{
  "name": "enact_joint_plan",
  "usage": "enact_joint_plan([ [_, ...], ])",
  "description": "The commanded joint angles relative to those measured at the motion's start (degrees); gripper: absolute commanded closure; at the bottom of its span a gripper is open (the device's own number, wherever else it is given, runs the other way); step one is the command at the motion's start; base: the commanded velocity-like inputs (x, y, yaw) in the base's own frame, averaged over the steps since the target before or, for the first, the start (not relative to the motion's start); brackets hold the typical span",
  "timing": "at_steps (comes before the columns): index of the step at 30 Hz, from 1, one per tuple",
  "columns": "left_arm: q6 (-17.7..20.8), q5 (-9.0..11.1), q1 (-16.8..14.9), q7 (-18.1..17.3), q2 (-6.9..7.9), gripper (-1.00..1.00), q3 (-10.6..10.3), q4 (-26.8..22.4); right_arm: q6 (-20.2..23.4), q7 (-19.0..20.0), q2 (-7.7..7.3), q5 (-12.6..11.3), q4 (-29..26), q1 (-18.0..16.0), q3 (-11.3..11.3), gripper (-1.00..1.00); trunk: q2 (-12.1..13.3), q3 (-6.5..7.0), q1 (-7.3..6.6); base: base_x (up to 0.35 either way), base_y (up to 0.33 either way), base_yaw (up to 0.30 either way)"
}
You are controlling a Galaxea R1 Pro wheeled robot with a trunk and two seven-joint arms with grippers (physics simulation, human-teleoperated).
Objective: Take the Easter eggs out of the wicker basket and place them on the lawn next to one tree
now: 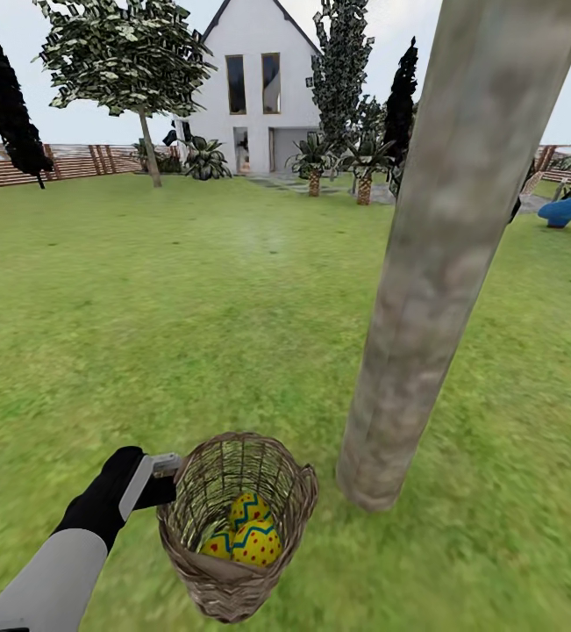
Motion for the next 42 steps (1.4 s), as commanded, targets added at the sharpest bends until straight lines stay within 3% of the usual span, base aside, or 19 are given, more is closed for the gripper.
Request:
enact_joint_plan([
  [1, 0.1, 1.1, 0.0, 0.5, 0.00, 1.00, 0.0, -0.1, -0.4, 0.1, -0.02, 0.5, 0.2, -0.1, -0.5, -1.00, -0.4, -0.23, 0.22, 0.000, 0.000, 0.000],
  [42, 0.1, 1.0, 0.0, 0.5, -0.26, 1.00, 0.0, -0.1, -0.4, 0.2, 0.07, 0.6, 0.2, -0.1, -0.5, -1.00, -16.9, -7.59, 9.23, 0.000, 0.000, 0.000],
])
